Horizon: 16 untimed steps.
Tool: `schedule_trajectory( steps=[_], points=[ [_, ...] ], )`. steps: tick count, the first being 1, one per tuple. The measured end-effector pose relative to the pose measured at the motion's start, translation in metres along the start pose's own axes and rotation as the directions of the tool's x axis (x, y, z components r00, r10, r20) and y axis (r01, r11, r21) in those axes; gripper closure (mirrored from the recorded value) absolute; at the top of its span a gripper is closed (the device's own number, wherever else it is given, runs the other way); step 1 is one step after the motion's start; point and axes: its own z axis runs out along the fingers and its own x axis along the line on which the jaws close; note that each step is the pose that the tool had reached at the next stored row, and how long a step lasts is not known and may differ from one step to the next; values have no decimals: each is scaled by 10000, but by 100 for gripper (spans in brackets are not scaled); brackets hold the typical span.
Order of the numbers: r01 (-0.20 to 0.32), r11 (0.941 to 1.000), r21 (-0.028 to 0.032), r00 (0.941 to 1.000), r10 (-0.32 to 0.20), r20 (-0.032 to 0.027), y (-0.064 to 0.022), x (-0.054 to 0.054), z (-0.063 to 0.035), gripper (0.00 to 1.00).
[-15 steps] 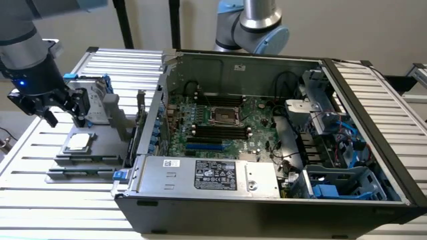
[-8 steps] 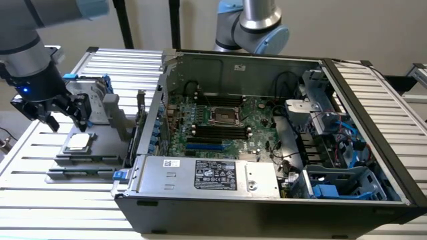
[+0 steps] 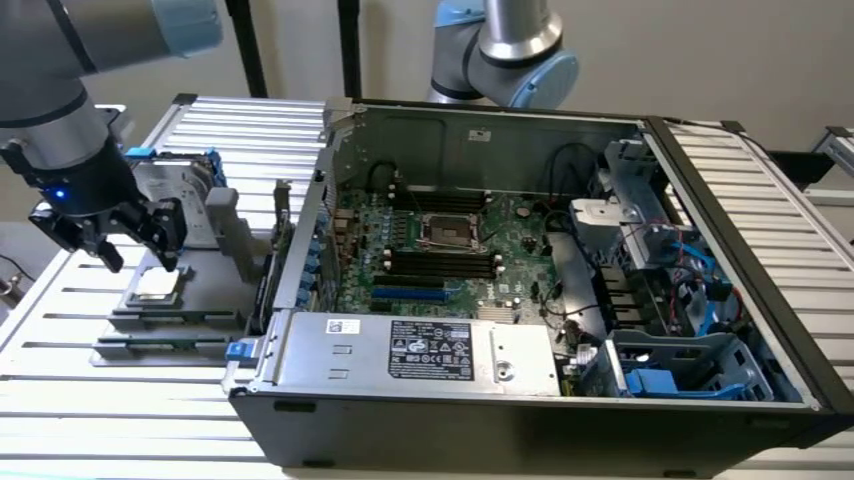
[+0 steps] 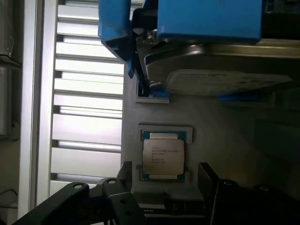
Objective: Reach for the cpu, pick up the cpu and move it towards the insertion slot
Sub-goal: 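Pick up the cpu and move it towards the insertion slot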
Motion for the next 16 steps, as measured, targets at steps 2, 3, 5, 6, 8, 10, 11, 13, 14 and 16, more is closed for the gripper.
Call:
schedule_trajectory(
  steps=[2,3,5,6,8,10,11,13,14,16],
  points=[
    [44,10000,0,10000,-44,-1,-1,0,36,33],
    [66,10000,0,10000,-66,-1,-2,0,54,33],
    [108,9999,0,9999,-108,-2,-3,0,89,33],
    [130,9999,1,9999,-130,-3,-3,0,108,33],
    [170,9999,0,9999,-170,-4,-4,0,145,33],
    [202,9998,0,9998,-202,-3,-5,0,177,33],
    [209,9998,0,9998,-209,-3,-5,0,189,33],
    [210,9998,0,9998,-210,-4,-5,0,207,33],
    [211,9998,0,9998,-211,-5,-6,0,212,33],
    [211,9998,1,9998,-211,-7,-6,0,222,33]
  ],
)
